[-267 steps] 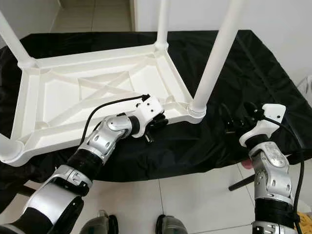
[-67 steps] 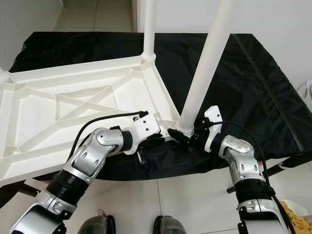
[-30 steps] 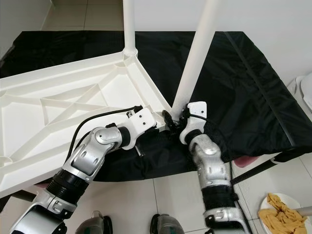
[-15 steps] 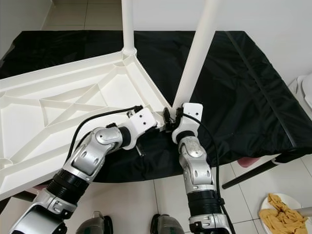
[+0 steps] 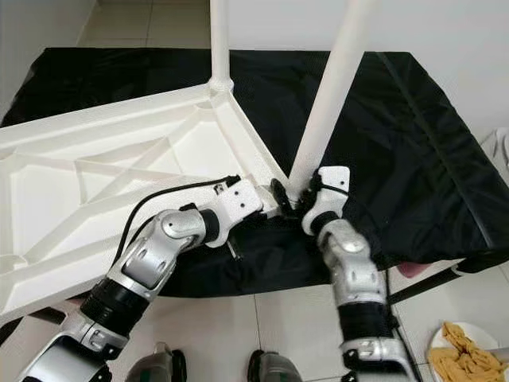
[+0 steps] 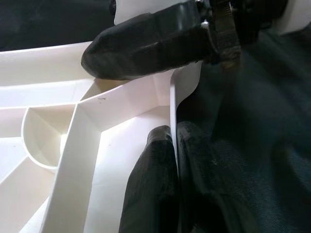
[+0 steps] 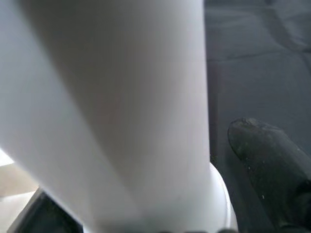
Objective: Building children table
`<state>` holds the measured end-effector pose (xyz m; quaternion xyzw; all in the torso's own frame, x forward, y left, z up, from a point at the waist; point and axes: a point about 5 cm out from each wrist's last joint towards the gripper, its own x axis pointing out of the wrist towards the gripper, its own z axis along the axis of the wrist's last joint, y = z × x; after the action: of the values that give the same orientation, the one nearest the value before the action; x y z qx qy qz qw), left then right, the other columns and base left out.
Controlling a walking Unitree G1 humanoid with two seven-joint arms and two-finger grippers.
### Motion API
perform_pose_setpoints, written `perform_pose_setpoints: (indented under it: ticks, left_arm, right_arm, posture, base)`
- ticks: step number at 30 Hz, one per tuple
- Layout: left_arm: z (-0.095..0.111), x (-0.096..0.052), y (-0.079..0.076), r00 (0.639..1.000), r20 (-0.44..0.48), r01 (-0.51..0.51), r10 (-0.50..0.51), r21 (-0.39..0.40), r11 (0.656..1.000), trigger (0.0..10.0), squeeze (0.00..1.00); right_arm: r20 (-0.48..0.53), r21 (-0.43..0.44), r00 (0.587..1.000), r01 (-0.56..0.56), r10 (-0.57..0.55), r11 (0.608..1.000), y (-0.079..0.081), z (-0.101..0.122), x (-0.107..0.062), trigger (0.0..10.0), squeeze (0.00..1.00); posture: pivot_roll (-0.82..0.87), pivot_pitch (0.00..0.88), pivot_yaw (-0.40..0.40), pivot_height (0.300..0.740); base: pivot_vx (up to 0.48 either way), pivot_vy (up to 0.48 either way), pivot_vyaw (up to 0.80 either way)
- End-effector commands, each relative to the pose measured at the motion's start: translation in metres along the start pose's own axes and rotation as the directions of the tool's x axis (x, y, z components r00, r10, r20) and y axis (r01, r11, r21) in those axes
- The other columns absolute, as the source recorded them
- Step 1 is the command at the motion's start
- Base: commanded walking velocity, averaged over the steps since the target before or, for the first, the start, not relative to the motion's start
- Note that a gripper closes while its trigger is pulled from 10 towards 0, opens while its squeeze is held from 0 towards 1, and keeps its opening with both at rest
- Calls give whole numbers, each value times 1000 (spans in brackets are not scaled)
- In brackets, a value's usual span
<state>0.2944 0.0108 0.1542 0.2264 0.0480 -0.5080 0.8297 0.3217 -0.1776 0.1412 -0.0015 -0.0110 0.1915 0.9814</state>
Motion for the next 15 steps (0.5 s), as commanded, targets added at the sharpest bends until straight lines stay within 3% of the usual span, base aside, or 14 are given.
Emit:
perform_pose_setpoints:
  ticks: [1, 3, 6, 7, 15]
  left_arm:
    - [4, 2, -10, 997, 55, 48, -47, -30, 998, 10000, 0]
    - [4, 2, -10, 997, 54, 49, -47, -29, 998, 10000, 0]
    - [4, 2, -10, 997, 54, 49, -48, -27, 998, 10000, 0]
    - [4, 2, -10, 997, 55, 50, -48, -26, 998, 10000, 0]
    - [5, 3, -12, 997, 57, 58, -57, -23, 998, 10000, 0]
  right_arm:
    - [-15, -50, 998, -64, 63, 997, -11, -1, -6, 10000, 0]
    - [-35, -83, 985, -170, 168, 982, -15, -1, -9, 10000, 0]
    - [-48, -75, 975, -218, 215, 973, -17, -2, -10, 10000, 0]
    - [-58, -124, 963, -268, 262, 955, -23, -1, -12, 10000, 0]
    - [-114, -173, 941, -336, 320, 926, -33, -2, -9, 10000, 0]
  posture:
    - [30, 90, -54, 740]
    - [29, 87, -53, 740]
    - [29, 87, -53, 740]
    - [33, 78, -46, 740]
    - [36, 67, -41, 740]
  base:
    - [0, 0, 0]
    - [0, 0, 0]
    - [0, 0, 0]
    - [0, 0, 0]
    - [0, 0, 0]
